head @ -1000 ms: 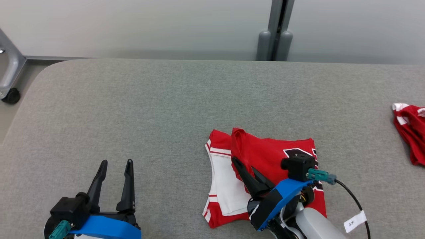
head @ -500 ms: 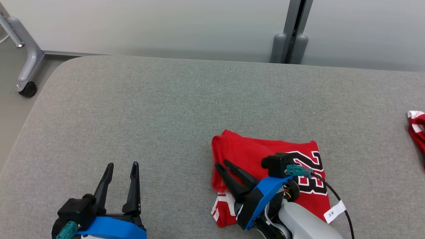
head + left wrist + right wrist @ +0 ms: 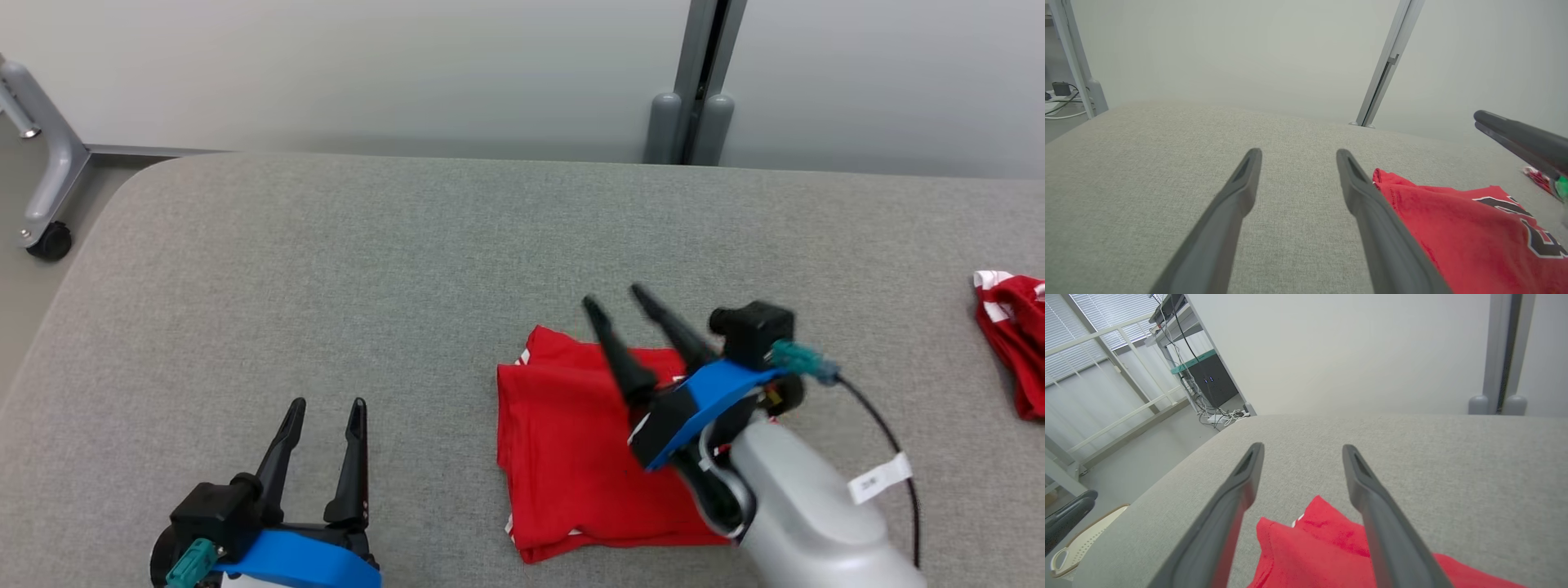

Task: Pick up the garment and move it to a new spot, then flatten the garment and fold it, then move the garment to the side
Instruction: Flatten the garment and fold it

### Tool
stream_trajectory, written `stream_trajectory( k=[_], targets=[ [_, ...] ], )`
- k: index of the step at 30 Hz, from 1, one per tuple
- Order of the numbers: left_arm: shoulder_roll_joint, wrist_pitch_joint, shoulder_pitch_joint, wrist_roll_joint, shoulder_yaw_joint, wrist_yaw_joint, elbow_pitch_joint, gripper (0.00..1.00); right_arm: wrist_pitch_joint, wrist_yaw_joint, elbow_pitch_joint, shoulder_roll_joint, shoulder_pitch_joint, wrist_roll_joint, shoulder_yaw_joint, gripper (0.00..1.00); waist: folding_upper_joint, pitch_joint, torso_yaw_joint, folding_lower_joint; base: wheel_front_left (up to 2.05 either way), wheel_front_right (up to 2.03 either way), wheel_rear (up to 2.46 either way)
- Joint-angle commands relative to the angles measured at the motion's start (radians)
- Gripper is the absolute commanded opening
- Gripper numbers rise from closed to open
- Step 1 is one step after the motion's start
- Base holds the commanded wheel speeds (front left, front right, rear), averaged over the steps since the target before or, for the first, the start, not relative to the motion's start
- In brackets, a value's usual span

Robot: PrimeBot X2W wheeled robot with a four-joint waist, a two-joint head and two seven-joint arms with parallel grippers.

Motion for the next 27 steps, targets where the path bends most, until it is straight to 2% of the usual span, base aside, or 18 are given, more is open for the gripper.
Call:
stream_trajectory(
  k=[1,7,13,20,27],
  targets=[
    [-0.003,-0.004,-0.017,0.007,-0.004,-0.003,0.005,1.0,-0.004,0.0,-0.026,-0.002,0.005,-0.076,-0.069,1.0,-0.0001,-0.005,-0.009,0.0001,0.0,0.0,0.0],
    [-0.019,-0.005,-0.042,0.016,-0.014,0.003,0.027,1.0,-0.004,0.0,-0.177,-0.002,0.148,-0.34,-0.33,1.0,-0.0001,-0.024,-0.035,0.0001,0.0,0.0,0.0],
    [-0.029,-0.007,-0.047,0.015,-0.007,0.003,0.049,1.0,-0.004,0.0,-0.308,-0.002,0.292,-0.503,-0.478,1.0,-0.0001,-0.044,-0.061,0.0001,0.0,0.0,0.0],
    [-0.044,-0.008,-0.007,0.022,0.039,0.013,0.066,1.0,-0.004,0.0,-0.375,-0.002,0.414,-0.515,-0.559,1.0,-0.0001,-0.069,-0.074,0.0001,0.0,0.0,0.0],
    [-0.079,-0.009,0.052,0.044,0.111,-0.004,0.064,1.0,-0.004,0.0,-0.387,-0.002,0.486,-0.494,-0.589,1.0,-0.0001,-0.079,-0.076,0.0001,0.0,0.0,0.0]
  ],
)
